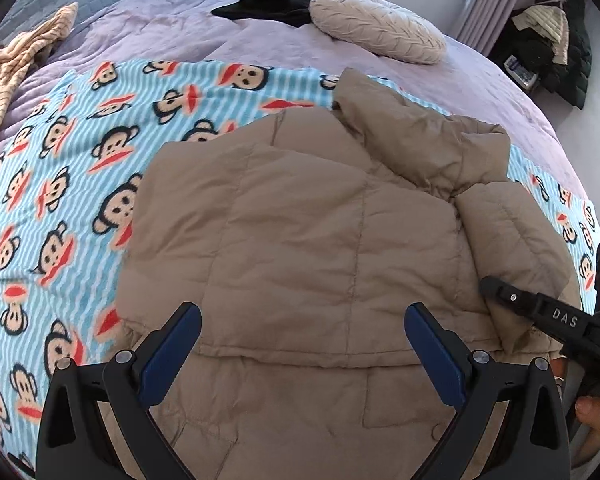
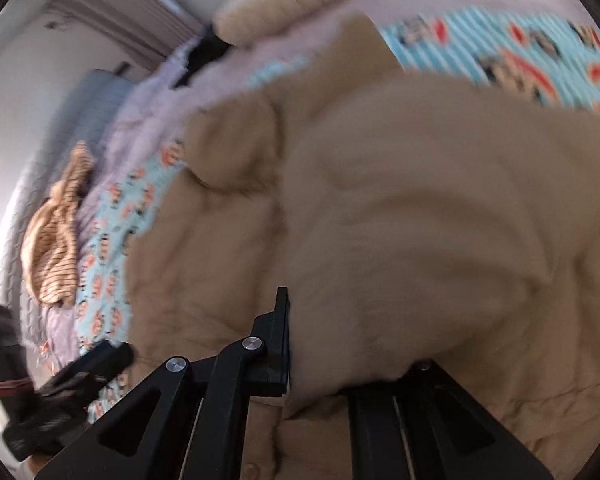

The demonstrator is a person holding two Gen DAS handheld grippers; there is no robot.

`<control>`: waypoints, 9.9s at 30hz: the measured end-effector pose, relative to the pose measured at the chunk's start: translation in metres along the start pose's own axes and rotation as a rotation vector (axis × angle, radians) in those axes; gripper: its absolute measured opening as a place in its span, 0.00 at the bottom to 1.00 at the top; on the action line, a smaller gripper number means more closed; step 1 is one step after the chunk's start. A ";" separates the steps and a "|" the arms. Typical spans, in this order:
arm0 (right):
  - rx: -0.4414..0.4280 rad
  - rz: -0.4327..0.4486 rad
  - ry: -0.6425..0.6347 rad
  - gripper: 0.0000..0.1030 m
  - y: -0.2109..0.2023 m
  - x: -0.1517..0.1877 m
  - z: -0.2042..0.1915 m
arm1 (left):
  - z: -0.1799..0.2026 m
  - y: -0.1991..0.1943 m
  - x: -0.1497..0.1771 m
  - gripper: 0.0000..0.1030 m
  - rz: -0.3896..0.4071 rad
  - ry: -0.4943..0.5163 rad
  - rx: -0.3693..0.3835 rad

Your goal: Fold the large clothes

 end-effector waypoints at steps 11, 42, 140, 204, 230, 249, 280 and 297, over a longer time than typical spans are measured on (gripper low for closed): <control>-0.010 0.188 0.324 0.61 -0.074 -0.025 0.059 | 0.014 0.014 -0.012 0.99 -0.012 -0.099 0.204; 0.106 0.179 0.584 0.05 -0.127 0.035 0.176 | 0.031 0.050 0.000 0.11 -0.203 -0.164 0.471; 0.143 0.031 0.242 1.00 -0.218 0.187 0.092 | -0.031 -0.137 0.163 0.99 -0.169 0.118 -0.102; 0.045 -0.035 0.967 0.74 -0.246 0.305 0.156 | -0.132 -0.143 0.243 0.17 -0.352 -0.526 0.213; -0.128 0.203 0.499 0.06 -0.279 0.068 0.077 | -0.054 -0.197 -0.032 0.11 0.038 -0.169 0.319; 0.029 0.115 0.376 0.06 -0.091 -0.087 0.102 | -0.047 0.038 -0.112 0.12 -0.108 -0.086 0.085; 0.396 0.112 0.170 0.06 -0.023 -0.094 0.182 | -0.069 0.154 -0.095 0.31 -0.003 0.053 -0.055; 0.414 0.136 0.012 0.11 -0.092 -0.069 0.131 | -0.145 0.066 -0.061 0.32 -0.052 -0.054 -0.144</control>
Point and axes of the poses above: each gripper's, at about its wrist camera, not at the fingertips, and y roughly the way its jaws point, z to its right, x to its underside, the point moved 3 cm from there along y, roughly the way its jaws point, and after that the axes turned 14 degrees about z, right-handed, at the moved point
